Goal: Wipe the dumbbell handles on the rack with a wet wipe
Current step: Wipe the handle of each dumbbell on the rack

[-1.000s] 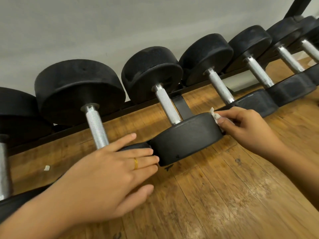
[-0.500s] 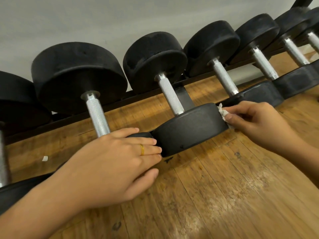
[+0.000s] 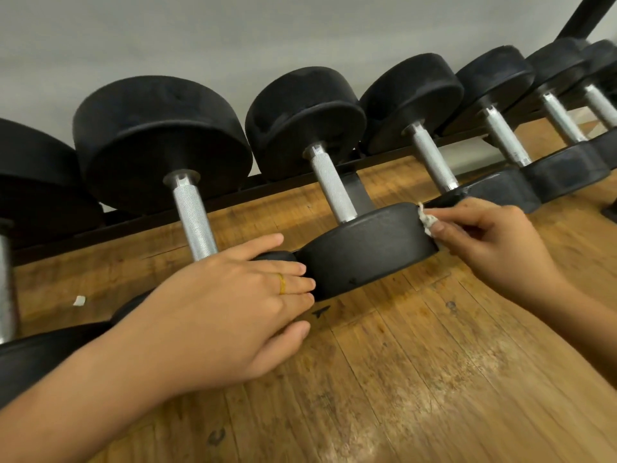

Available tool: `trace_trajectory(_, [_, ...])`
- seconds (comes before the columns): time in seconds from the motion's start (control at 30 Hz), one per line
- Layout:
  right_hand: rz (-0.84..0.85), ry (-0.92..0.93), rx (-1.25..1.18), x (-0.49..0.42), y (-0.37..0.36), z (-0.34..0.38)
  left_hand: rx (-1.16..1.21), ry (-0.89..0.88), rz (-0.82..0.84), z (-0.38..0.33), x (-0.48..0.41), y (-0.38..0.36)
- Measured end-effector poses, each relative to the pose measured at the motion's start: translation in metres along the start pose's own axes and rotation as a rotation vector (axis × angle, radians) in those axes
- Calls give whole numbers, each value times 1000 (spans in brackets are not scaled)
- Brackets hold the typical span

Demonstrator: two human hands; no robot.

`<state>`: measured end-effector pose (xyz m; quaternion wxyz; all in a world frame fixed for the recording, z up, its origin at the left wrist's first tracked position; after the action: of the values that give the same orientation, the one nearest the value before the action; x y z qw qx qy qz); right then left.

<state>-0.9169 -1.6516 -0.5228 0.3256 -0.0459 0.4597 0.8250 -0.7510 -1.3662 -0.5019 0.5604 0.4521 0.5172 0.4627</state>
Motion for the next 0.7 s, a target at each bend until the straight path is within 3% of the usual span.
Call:
trace_trajectory(0.13, [-50, 78, 67, -15, -7, 9, -3, 8, -10, 0, 0, 0])
trace_trajectory(0.27, [-14, 347, 207, 13, -4, 23, -5, 12, -22, -1, 0, -2])
trace_trajectory(0.5, [-98, 256, 187, -1, -8, 18, -10, 13, -24, -2, 0, 1])
trace_trajectory(0.63, [-14, 368, 237, 22, -4, 19, -12, 12, -20, -1, 2, -2])
trace_trajectory(0.7, [3, 328, 215, 12, -2, 20, -7, 13, -39, 0, 2, -1])
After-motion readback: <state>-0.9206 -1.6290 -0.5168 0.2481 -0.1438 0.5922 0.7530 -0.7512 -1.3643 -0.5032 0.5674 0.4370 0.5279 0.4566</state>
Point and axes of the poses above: each hand's wrist, its own x-axis away from the middle knuckle, its own y-axis out of the back of the hand, z = x × y, the point moved 1 cm from there along -x, towards the middle knuckle, and after that the axes turned 2 degrees about -z, right-handed, at the moved point
